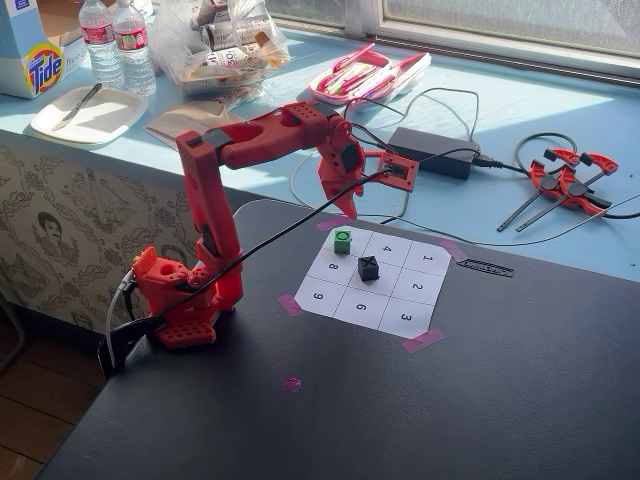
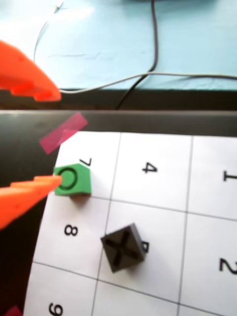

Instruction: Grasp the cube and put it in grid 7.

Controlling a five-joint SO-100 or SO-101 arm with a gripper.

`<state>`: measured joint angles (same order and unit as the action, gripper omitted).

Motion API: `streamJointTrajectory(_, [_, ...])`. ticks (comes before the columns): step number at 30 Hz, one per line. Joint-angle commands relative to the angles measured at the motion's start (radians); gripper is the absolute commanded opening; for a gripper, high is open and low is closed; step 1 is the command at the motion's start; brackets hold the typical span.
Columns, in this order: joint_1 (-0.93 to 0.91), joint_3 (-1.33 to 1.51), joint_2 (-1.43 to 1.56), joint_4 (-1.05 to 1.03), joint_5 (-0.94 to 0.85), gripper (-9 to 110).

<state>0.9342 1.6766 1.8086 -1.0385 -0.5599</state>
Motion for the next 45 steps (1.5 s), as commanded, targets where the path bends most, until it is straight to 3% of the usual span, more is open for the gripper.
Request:
streamJointTrajectory(1, [-0.037,-0.048,0.117,-0.015,0.02,25])
streamJointTrajectory(8, [-0.229,0.08,0.446,0.057,0.054,19])
streamJointTrajectory(13, [-0.523,0.138,0.672,0.031,0.247,9])
streamJointTrajectory(18, [-0.813,0.291,0.857,-0.089,0.267,0])
streamJointTrajectory(27, [-1.178,0.653,1.092,-0.149,0.425,0])
streamJointTrajectory(37, [-1.183,1.149,1.493,-0.02,0.611,0])
streamJointTrajectory(45, [-1.169,1.336,1.493,0.081,0.604,0])
